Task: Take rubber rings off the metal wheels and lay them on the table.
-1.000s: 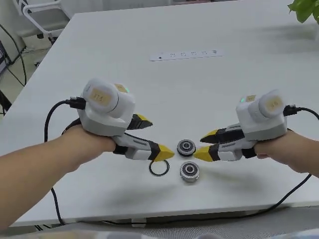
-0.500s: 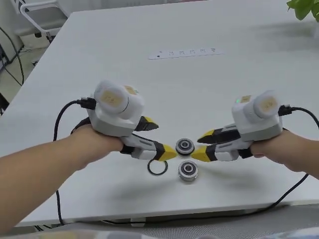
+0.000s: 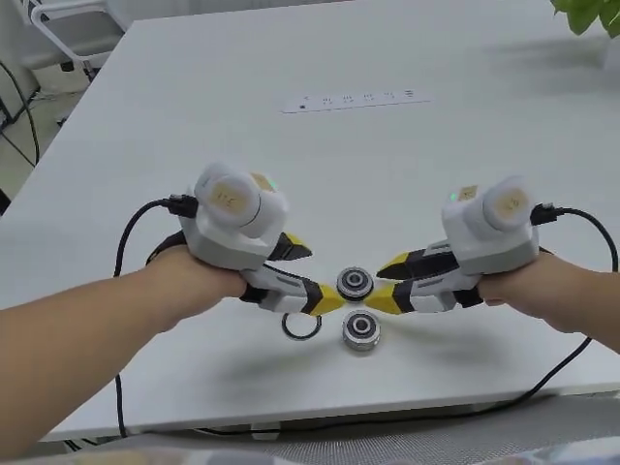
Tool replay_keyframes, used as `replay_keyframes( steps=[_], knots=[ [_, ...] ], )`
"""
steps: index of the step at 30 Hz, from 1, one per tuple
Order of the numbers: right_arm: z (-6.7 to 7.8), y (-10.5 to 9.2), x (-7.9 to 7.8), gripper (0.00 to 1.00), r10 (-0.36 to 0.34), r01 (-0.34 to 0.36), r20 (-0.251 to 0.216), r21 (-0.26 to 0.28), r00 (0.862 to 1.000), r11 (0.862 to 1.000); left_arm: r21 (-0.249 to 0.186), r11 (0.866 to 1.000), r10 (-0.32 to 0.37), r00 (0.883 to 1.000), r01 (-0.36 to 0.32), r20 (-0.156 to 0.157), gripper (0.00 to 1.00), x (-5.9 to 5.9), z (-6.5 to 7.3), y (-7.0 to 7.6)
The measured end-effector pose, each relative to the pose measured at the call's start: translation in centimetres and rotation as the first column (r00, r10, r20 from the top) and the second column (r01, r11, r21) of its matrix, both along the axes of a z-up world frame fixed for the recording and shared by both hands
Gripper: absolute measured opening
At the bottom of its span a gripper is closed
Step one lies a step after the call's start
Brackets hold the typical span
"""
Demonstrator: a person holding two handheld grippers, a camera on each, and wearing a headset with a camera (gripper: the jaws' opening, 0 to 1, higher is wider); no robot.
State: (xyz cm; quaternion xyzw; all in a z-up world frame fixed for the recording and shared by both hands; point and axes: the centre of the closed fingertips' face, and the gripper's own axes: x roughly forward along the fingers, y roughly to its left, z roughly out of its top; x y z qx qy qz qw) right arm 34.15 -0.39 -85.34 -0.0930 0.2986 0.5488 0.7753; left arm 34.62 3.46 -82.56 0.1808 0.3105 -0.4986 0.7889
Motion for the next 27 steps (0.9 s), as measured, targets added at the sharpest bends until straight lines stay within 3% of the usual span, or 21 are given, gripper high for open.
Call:
replay_keyframes(
  steps=[27],
  knots=[
    [-0.6, -0.6, 0.5, 0.28, -0.020, 0.020, -0.014, 0.008, 1.000, 1.000, 0.016, 0.998, -0.057, 0.998, 0.057, -0.010, 0.34, 0.6, -1.3, -2.4]
  ],
)
